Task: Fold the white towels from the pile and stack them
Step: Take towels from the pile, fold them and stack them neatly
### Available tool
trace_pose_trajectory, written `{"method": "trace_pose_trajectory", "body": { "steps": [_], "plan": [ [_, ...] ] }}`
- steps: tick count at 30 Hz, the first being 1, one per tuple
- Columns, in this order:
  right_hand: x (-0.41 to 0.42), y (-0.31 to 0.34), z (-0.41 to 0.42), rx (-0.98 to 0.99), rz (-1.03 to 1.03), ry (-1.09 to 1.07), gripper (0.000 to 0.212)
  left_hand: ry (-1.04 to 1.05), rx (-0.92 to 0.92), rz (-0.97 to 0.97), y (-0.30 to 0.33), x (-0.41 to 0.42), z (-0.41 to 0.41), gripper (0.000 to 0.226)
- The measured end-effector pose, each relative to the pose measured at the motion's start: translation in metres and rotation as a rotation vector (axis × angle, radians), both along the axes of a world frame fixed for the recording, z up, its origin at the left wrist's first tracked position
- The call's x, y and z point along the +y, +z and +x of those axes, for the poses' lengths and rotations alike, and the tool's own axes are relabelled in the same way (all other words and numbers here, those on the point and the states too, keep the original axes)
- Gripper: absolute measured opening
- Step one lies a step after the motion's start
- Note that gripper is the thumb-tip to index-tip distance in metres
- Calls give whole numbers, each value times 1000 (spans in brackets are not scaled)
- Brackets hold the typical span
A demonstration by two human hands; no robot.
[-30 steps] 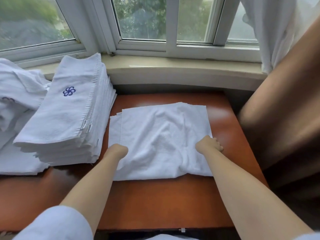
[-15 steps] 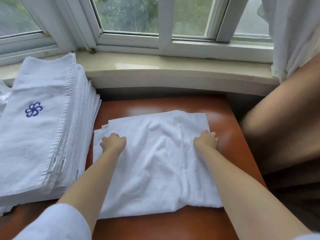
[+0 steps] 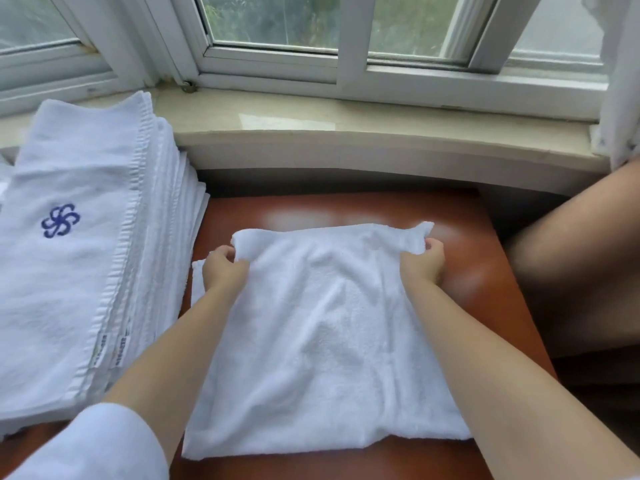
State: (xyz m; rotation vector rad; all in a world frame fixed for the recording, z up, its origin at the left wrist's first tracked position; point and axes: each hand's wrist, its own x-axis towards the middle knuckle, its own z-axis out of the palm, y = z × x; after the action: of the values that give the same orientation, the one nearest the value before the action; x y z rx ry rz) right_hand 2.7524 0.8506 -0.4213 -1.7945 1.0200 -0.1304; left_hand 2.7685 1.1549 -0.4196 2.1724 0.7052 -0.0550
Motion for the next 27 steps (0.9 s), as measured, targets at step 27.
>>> {"method": "trace_pose_trajectory", "body": {
  "steps": [27],
  "plan": [
    [4,6,31,43,-79,64,31,150,24,290,15,23,-6,34]
  ]
}}
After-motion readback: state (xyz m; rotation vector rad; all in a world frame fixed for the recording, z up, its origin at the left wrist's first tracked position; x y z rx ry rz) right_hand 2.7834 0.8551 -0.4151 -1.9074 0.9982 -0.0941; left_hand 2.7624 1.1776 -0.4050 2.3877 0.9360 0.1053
